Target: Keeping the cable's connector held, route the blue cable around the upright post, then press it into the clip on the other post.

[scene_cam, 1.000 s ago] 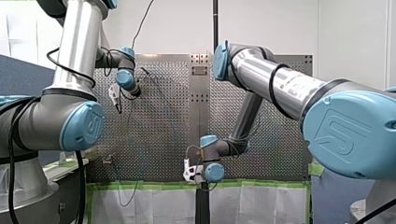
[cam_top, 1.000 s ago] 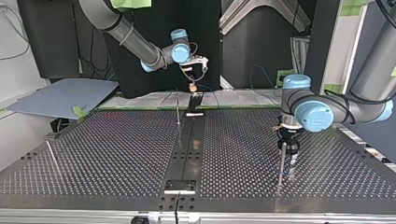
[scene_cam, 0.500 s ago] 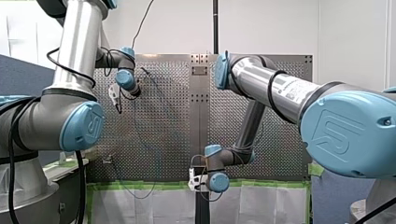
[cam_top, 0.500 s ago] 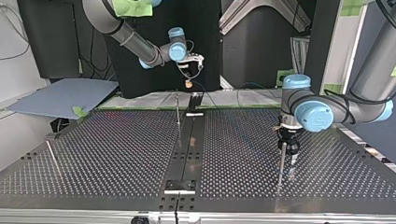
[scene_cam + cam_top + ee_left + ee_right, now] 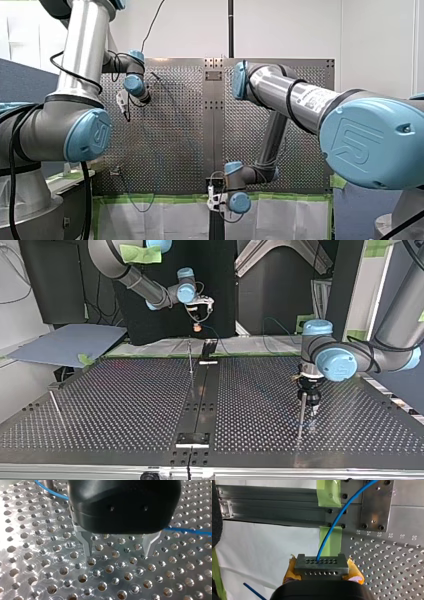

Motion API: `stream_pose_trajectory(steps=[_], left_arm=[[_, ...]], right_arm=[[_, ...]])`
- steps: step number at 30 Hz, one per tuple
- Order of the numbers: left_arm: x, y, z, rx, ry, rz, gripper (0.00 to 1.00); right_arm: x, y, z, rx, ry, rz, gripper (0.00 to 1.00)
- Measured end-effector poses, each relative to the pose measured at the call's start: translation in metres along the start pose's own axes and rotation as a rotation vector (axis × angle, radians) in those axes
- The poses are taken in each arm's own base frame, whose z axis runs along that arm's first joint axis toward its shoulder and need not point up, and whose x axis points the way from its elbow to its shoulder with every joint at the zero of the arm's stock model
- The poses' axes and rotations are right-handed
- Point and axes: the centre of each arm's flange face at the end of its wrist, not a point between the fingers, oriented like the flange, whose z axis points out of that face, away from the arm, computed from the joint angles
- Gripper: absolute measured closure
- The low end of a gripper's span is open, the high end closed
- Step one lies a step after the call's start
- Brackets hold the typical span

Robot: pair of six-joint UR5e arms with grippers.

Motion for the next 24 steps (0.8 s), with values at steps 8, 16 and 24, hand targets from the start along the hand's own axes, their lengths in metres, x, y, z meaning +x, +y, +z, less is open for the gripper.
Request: stream_pose_trajectory(steps=[8, 16, 24], left_arm=[[0.000, 0.000, 0.000, 0.000, 0.000, 0.000, 0.01], [0.000, 0.000, 0.000, 0.000, -0.001, 0.000, 0.01], [-0.001, 0.001, 0.001, -0.002, -0.005, -0.002, 0.01]], right_arm=[[-0.028, 0.012, -0.001, -0.018, -0.030, 0.001, 1.00], [-0.035, 0.021, -0.006, -0.034, -0.034, 0.003, 1.00], [-0.027, 0.027, -0.017, -0.060, -0.012, 0.006, 1.00]])
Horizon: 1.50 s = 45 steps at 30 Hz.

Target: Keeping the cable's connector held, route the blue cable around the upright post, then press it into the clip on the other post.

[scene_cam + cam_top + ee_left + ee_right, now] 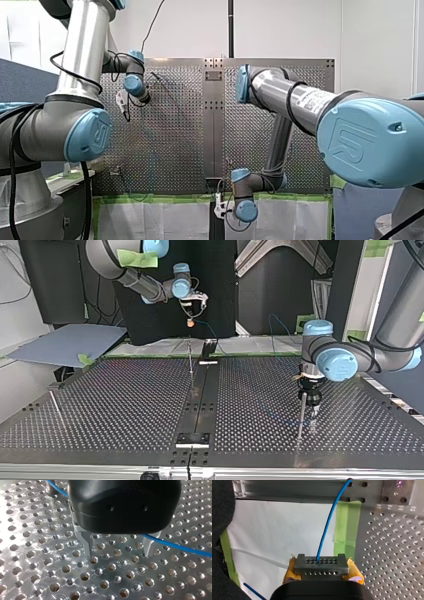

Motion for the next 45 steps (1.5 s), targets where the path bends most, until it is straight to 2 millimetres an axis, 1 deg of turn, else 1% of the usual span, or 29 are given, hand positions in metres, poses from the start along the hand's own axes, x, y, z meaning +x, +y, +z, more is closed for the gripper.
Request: stream_pose_trajectory(steps=[4, 13, 20, 28, 40, 45], left_arm=[[0.000, 0.000, 0.000, 0.000, 0.000, -0.001, 0.01], [0.000, 0.002, 0.000, -0.003, 0.001, -0.009, 0.01], [-0.001, 0.003, 0.000, -0.006, 0.000, -0.012, 0.01], [-0.002, 0.007, 0.002, -0.013, -0.003, -0.021, 0.01], [-0.003, 0.010, 0.002, -0.025, -0.002, -0.022, 0.01], [-0.003, 0.011, 0.002, -0.033, -0.006, -0.022, 0.01]], right_arm=[[0.003, 0.004, -0.006, -0.010, 0.015, 0.006, 1.00], [0.031, 0.011, -0.020, -0.036, 0.082, 0.019, 1.00], [0.051, 0.015, -0.037, -0.045, 0.093, 0.022, 1.00], [0.067, 0.021, -0.056, -0.054, 0.088, 0.030, 1.00], [0.096, 0.037, -0.085, -0.073, 0.106, 0.044, 1.00], [0.110, 0.045, -0.100, -0.080, 0.122, 0.052, 1.00]])
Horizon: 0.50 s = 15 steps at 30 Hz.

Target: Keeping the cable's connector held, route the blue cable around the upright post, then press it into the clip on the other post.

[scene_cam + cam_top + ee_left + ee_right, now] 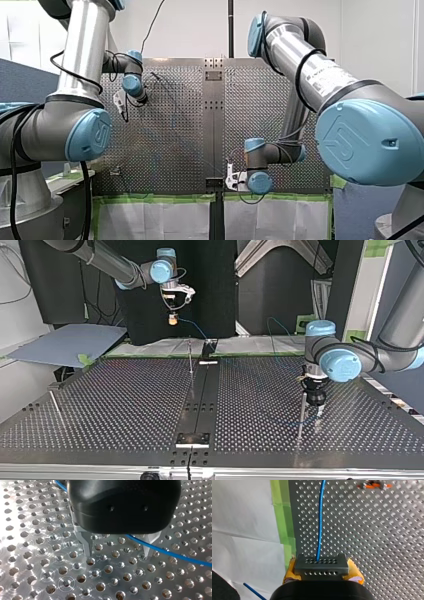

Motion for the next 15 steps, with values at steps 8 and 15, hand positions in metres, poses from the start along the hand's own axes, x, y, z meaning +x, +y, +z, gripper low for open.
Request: stream_pose_trajectory(steps=[8, 15], left_arm=[[-0.001, 0.000, 0.000, -0.002, -0.003, -0.001, 0.01], [0.000, 0.000, 0.000, -0.003, -0.002, 0.000, 0.01]], right_arm=[[0.032, 0.012, -0.011, 0.007, 0.076, 0.043, 1.00], [0.057, 0.017, -0.010, 0.012, 0.140, 0.062, 1.00]])
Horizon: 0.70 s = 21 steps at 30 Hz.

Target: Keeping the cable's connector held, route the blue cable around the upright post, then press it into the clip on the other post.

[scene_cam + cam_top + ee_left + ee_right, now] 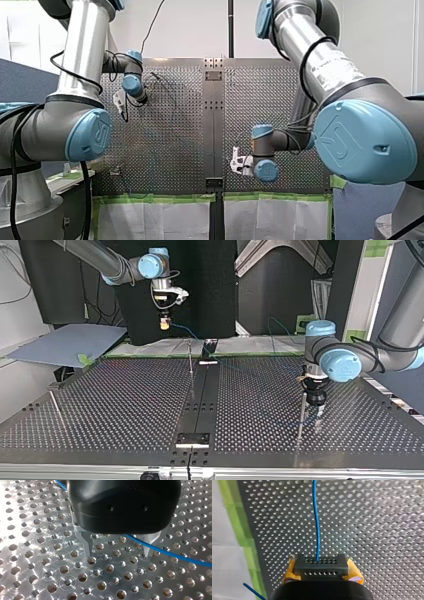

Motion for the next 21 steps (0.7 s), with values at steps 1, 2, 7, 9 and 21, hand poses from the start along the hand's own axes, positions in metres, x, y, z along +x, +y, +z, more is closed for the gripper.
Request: stream_pose_trajectory(steps=[1, 2, 7, 9, 21], left_arm=[[0.000, 0.000, 0.000, 0.000, 0.000, 0.000, 0.01], [0.000, 0.000, 0.000, 0.000, 0.001, 0.001, 0.01], [0.000, 0.000, 0.000, -0.001, 0.002, 0.002, 0.01], [0.000, 0.000, 0.000, -0.001, 0.002, 0.001, 0.01], [0.000, 0.001, 0.000, -0.009, 0.001, -0.026, 0.01]], right_arm=[[0.000, 0.001, 0.000, -0.001, 0.004, 0.001, 1.00], [-0.001, 0.002, 0.001, -0.002, 0.008, 0.003, 1.00], [-0.014, 0.006, 0.001, -0.004, 0.013, 0.008, 1.00], [-0.020, 0.008, 0.001, -0.004, 0.014, 0.008, 1.00], [-0.055, 0.013, -0.003, 0.000, -0.001, 0.007, 1.00]])
